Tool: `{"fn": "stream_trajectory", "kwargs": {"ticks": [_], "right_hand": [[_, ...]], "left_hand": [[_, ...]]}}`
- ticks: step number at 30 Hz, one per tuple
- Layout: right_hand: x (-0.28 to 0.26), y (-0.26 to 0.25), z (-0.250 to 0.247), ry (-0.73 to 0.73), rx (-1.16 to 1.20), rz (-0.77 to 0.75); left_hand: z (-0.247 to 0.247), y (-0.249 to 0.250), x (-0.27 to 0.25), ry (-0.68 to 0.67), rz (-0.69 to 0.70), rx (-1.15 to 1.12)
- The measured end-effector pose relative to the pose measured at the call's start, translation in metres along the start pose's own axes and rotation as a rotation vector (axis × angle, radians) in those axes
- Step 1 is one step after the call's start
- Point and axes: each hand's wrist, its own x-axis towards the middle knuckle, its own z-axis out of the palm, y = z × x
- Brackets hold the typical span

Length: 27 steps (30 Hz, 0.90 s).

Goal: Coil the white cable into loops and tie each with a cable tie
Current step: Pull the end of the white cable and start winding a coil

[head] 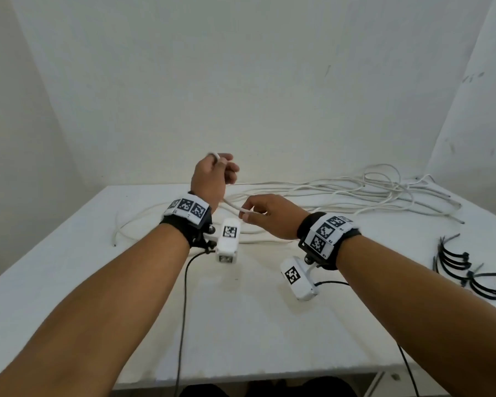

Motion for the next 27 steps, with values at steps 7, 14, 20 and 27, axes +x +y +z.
{"fn": "stream_trajectory", "kwargs": {"ticks": [7, 14, 20, 27], "right_hand": [[-0.007, -0.007, -0.027, 0.032, -0.124, 0.013], [-0.007, -0.016, -0.053, 0.062, -0.159, 0.039], [-0.005, -0.018, -0.08, 0.109, -0.091, -0.009], [-0.002, 0.0, -0.078, 0.277, 0.215, -0.029]], "left_hand": [[-0.015, -0.011, -0.014, -0.494, -0.091, 0.593], [-0.016, -0.021, -0.038, -0.661, -0.227, 0.491], [-0.009, -0.005, -0.051, -0.659, -0.164, 0.328], [-0.002, 0.015, -0.055, -0.759, -0.258, -0.088]]}}
